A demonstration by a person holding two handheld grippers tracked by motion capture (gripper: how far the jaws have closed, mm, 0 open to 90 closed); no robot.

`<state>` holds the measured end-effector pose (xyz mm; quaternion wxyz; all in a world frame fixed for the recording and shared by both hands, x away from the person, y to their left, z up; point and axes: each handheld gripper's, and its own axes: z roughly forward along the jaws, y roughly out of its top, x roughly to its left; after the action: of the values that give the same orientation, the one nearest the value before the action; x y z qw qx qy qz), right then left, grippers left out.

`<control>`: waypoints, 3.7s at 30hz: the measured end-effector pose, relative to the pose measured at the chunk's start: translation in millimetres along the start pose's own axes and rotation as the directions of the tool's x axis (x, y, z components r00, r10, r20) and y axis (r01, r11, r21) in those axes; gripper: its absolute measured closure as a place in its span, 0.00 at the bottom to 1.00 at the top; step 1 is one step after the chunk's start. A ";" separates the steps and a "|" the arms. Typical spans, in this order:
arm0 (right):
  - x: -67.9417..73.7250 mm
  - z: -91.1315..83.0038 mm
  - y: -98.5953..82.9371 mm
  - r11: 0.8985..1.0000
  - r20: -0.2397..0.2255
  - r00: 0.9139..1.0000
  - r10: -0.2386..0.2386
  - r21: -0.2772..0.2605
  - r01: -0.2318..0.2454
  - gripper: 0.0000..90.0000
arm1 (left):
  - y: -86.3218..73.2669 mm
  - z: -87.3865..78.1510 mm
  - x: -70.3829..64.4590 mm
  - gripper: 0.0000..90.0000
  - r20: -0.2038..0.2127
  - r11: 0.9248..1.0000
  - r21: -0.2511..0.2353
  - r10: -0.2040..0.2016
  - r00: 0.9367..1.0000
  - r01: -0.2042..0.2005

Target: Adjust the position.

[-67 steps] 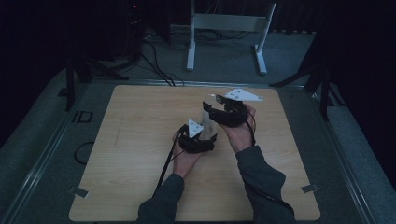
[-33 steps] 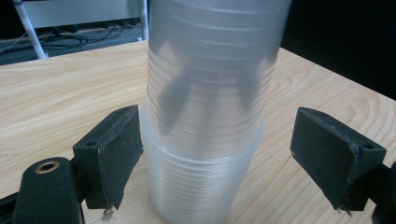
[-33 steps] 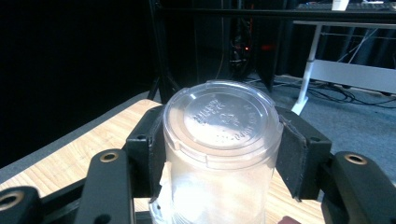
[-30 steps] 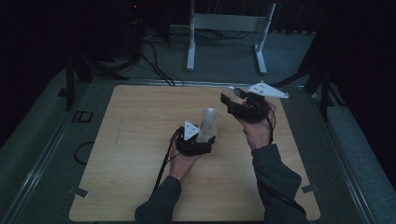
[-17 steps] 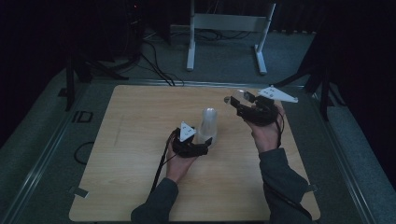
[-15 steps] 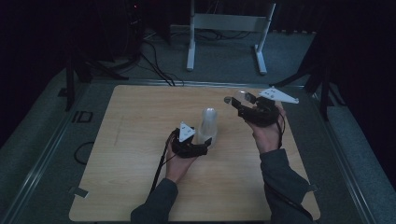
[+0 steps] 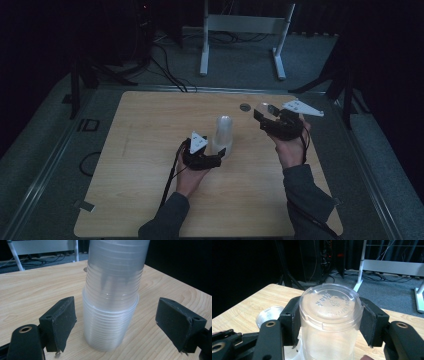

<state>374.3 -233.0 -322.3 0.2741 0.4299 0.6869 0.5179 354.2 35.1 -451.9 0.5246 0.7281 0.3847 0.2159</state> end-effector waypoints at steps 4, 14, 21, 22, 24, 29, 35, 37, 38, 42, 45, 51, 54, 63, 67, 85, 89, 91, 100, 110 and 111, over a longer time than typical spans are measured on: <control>-3.7 0.1 -4.8 1.000 0.006 1.000 0.004 0.009 -0.004 0.46 | 0.3 -2.1 -2.1 0.18 0.005 1.000 -0.011 -0.005 1.000 0.005; -7.0 0.9 -18.9 0.999 0.012 1.000 0.016 0.032 -0.016 0.46 | 0.5 -7.1 -8.8 0.18 0.019 1.000 -0.016 0.020 1.000 -0.020; -11.2 0.9 -30.7 0.998 0.013 0.999 0.037 0.049 -0.038 0.46 | 0.2 -9.4 -12.8 0.18 0.030 0.999 -0.021 0.025 0.999 -0.024; -11.7 1.1 -32.7 0.998 0.010 0.999 0.044 0.052 -0.044 0.46 | -0.3 -9.4 -13.6 0.18 0.033 1.000 -0.021 0.024 0.999 -0.024; -13.2 2.2 -36.9 0.996 0.001 0.998 0.062 0.056 -0.062 0.46 | -1.4 -9.2 -15.4 0.18 0.037 0.999 -0.016 0.033 0.999 -0.032; -16.6 3.9 -47.5 0.993 -0.006 0.995 0.097 0.067 -0.097 0.45 | -2.0 -8.4 -17.9 0.18 0.038 0.999 -0.017 0.035 0.999 -0.035; -20.8 1.9 -57.7 0.986 -0.022 0.988 0.152 0.074 -0.150 0.46 | -0.9 -8.4 -20.3 0.18 0.044 0.999 -0.017 0.043 0.998 -0.042; -21.2 1.2 -60.0 0.985 -0.019 0.988 0.156 0.073 -0.154 0.46 | -0.8 -8.4 -20.9 0.18 0.045 0.999 -0.018 0.044 0.998 -0.043; -21.2 0.9 -61.3 0.985 -0.021 0.987 0.159 0.073 -0.157 0.46 | -0.8 -8.4 -21.2 0.18 0.044 0.999 -0.017 0.046 0.998 -0.046; -21.1 0.3 -66.9 0.981 -0.031 0.983 0.181 0.078 -0.178 0.46 | -0.9 -8.6 -21.8 0.18 0.047 0.999 -0.015 0.050 0.998 -0.049; -21.0 0.7 -71.1 0.978 -0.034 0.980 0.194 0.083 -0.190 0.46 | -0.9 -8.7 -22.2 0.18 0.052 0.999 -0.015 0.052 0.997 -0.051; -20.6 2.9 -80.2 0.971 -0.047 0.974 0.222 0.100 -0.216 0.46 | -1.4 -8.1 -23.5 0.18 0.056 0.998 -0.012 0.057 0.997 -0.057; -20.7 3.3 -83.0 0.967 -0.055 0.969 0.240 0.103 -0.234 0.46 | -1.5 -7.9 -24.2 0.18 0.059 0.998 -0.011 0.058 0.997 -0.057; -24.1 0.4 -91.6 0.948 -0.071 0.948 0.311 0.088 -0.305 0.46 | -0.3 -7.4 -28.4 0.18 0.065 0.997 -0.009 0.079 0.995 -0.079; -25.7 -1.6 -93.5 0.944 -0.070 0.943 0.325 0.084 -0.319 0.46 | 1.0 -7.5 -30.8 0.18 0.073 0.996 -0.014 0.086 0.994 -0.086; -27.5 -4.2 -105.7 0.919 -0.081 0.917 0.391 0.075 -0.386 0.46 | 3.5 -8.7 -35.1 0.19 0.088 0.994 -0.020 0.108 0.990 -0.107; -27.7 -3.4 -108.7 0.914 -0.085 0.910 0.405 0.077 -0.399 0.46 | 3.9 -7.6 -36.3 0.19 0.093 0.993 -0.014 0.117 0.989 -0.116; -28.4 -3.2 -109.9 0.906 -0.095 0.901 0.422 0.078 -0.416 0.46 | 4.0 -7.2 -36.6 0.19 0.091 0.993 -0.010 0.120 0.989 -0.120; -28.5 -3.2 -113.9 0.888 -0.119 0.880 0.459 0.077 -0.453 0.46 | 5.4 -6.1 -39.0 0.19 0.101 0.991 -0.009 0.131 0.986 -0.131; -28.8 -4.2 -116.8 0.862 -0.149 0.849 0.507 0.075 -0.501 0.46 | 5.7 -2.1 -44.9 0.19 0.117 0.988 -0.004 0.155 0.981 -0.155; -29.1 -4.3 -117.2 0.859 -0.152 0.846 0.512 0.074 -0.506 0.46 | 5.8 -1.6 -45.4 0.19 0.120 0.988 -0.005 0.153 0.981 -0.154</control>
<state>348.8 -271.5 -433.9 0.0620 0.5560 0.5768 0.5953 327.2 -0.5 -441.9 0.5268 0.7685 0.2957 0.2107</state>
